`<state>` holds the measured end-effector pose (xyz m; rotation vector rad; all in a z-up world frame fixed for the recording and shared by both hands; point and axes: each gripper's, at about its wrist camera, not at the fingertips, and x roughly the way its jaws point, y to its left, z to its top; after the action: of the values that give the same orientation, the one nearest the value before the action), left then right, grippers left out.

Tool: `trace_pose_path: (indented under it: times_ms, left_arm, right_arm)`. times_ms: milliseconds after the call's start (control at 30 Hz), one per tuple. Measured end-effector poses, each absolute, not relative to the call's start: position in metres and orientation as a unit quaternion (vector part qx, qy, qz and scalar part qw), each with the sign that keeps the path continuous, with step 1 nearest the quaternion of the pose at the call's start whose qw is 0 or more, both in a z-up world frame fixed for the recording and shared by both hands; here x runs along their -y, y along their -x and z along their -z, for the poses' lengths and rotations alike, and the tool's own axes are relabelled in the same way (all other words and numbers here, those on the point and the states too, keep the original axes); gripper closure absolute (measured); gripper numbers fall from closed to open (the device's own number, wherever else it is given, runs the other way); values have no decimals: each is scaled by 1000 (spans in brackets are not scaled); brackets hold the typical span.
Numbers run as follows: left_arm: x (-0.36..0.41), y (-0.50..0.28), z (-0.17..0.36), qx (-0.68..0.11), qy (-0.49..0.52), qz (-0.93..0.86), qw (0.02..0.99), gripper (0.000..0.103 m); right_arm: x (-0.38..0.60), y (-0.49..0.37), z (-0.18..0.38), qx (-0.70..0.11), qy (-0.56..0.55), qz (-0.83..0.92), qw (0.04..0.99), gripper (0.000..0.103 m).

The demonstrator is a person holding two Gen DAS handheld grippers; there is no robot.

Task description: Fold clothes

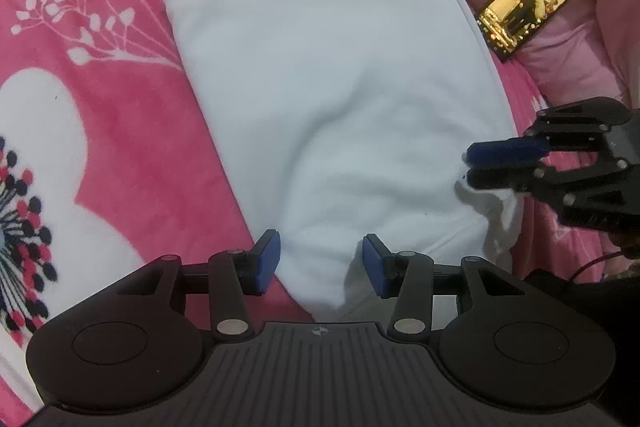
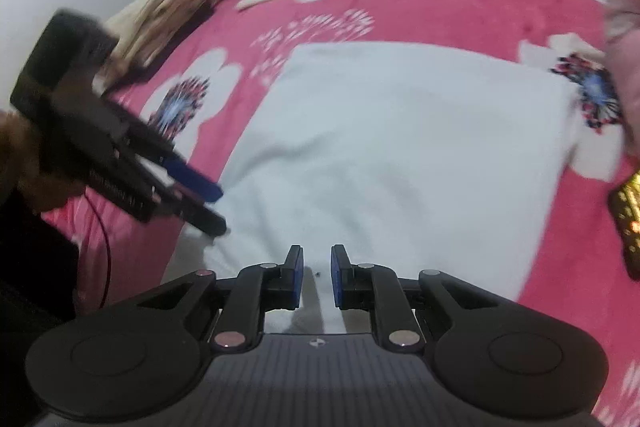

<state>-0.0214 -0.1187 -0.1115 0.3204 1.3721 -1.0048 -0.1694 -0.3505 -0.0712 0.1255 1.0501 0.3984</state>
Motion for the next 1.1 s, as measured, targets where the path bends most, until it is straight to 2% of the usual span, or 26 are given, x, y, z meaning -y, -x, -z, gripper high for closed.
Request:
trace_pose_path:
  times_ms: [433,633,767,1000,1067,1100]
  left_arm:
    - [118,22,115,-606,-140,440,648,57]
    - [120,22,116,-606,-140,440,648,56]
    - [121,22,116,-606,-140,441,648,56]
    - [122,23,116,-604,-143,443,647,56]
    - [123,23,117,-604,-144,443,647,55]
    - [123,23,117,-604,-145,443,647,55]
  right_arm:
    - [336,164,95,-505,16,-195,840,85]
    - [333,164,97,-507,39,-202,837,103]
    - [338,168,94,-505,16,-199,839,103]
    - [423,201,56,-477,-114,-87,867,103]
    - [437,206,56,-522,-39,11,852,102]
    - [443,208,57,-542,1,61,838,94]
